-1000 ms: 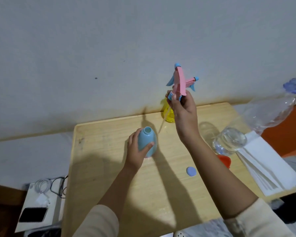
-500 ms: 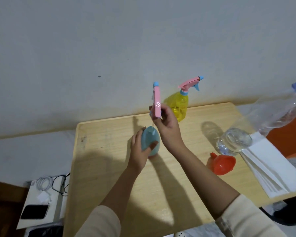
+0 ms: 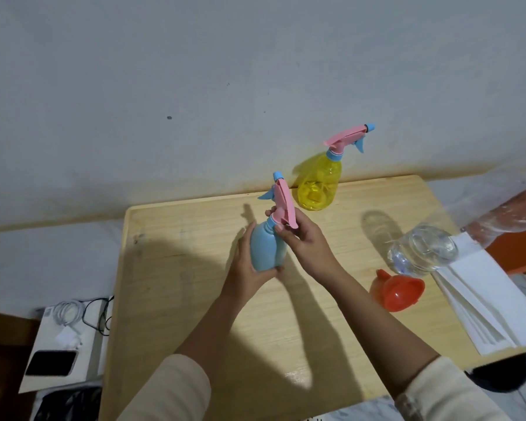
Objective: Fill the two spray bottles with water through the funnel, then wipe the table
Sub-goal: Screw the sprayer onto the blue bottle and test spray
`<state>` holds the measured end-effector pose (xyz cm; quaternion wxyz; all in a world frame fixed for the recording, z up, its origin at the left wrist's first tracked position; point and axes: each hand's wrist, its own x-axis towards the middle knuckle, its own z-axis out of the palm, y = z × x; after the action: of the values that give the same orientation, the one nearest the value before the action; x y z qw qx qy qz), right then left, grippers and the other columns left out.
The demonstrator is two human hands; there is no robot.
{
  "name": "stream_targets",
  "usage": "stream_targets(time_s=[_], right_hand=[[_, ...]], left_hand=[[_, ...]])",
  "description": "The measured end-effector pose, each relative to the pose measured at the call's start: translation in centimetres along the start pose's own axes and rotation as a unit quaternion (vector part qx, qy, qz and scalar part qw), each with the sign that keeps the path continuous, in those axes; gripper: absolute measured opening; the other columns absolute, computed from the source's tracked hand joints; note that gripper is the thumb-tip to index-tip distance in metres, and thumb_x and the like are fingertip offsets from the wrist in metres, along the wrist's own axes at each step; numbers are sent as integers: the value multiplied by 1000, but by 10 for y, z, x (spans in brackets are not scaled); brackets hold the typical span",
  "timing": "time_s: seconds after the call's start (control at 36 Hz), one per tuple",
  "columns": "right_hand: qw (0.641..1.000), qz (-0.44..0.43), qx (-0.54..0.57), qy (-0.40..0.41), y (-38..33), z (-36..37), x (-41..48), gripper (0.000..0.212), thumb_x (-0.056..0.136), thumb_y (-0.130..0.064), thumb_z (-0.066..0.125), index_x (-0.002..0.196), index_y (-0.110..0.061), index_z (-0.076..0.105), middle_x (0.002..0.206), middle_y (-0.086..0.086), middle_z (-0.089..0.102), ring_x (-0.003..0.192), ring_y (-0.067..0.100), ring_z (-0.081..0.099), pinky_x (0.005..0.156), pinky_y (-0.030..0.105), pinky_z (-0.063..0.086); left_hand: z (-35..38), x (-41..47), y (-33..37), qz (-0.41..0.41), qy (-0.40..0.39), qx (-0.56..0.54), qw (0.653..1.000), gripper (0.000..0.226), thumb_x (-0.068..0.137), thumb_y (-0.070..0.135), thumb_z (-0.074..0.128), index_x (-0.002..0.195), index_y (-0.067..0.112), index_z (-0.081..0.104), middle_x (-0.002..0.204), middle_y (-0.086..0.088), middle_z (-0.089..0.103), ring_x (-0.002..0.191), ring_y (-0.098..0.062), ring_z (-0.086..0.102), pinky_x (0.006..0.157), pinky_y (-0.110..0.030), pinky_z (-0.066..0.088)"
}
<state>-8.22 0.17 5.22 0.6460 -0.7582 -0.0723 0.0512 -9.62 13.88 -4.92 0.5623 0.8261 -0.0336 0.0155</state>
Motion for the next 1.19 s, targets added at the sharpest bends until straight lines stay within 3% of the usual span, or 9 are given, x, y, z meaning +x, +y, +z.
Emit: stream_targets(time_s=[0.19,0.31,0.5,0.61,0.69,0.83,0.94,1.03,1.19], right_hand=[[998,16,41,54,-16,-30,18,30,94,-6,51,123,0,54,117,13,63,105,10,60,90,16,47],[996,2,63,65,-29,-36,21,27,93,-10,53,119,-3,56,113,10,65,106,13,60,90,19,47],[999,-16,24,44,-54,-38,24,28,91,-14,56,117,-7,57,113,9,67,110,17,61,97,30,45],[1000,-3,-12,22,-62,-40,25,20,90,-22,57,110,-17,60,114,7,68,113,19,59,102,38,44],[1000,13,-19,7,-68,-41,26,22,86,-30,57,107,-24,60,112,3,69,114,18,59,104,37,42],[1000,25,-8,-10,-74,-44,27,31,89,-23,55,116,-9,57,107,0,69,110,17,60,100,32,42],[999,32,-18,-33,-76,-50,25,25,95,-10,48,118,-5,54,106,0,67,101,5,60,90,19,44],[998,33,-9,-45,-78,-55,23,26,96,-7,45,120,-3,54,105,-1,66,98,4,61,86,17,45],[994,17,36,106,-76,-36,22,19,88,-17,63,102,-6,55,95,8,65,87,13,61,81,25,47]], left_hand=[[-16,15,26,56,-27,49,997,102,66,48,78,140,58,8,134,9,42,119,-15,41,102,-45,40],[-21,21,54,58,-74,28,995,102,70,43,79,137,63,5,128,40,33,115,-5,39,104,-46,39],[-33,21,72,5,-114,-64,991,103,62,48,80,139,62,13,142,18,39,128,-21,44,98,-56,44],[-41,18,79,2,-129,-102,986,101,61,39,81,137,62,19,138,15,44,119,-13,52,81,-27,55],[-43,14,85,-6,-133,-126,983,99,63,29,82,137,59,24,135,14,45,116,-10,54,72,-20,54],[-42,9,95,-25,-141,-133,981,96,67,23,81,136,60,25,134,20,42,117,-11,51,71,-24,57],[-44,10,104,-30,-159,-125,979,94,67,24,82,137,55,28,132,18,48,116,-11,54,84,-42,57],[-46,11,107,-24,-165,-118,979,92,67,24,82,137,53,30,130,17,51,114,-10,56,90,-41,55],[-39,12,119,-16,-134,-127,983,94,63,30,81,138,53,30,133,24,48,116,-5,53,80,-31,58]])
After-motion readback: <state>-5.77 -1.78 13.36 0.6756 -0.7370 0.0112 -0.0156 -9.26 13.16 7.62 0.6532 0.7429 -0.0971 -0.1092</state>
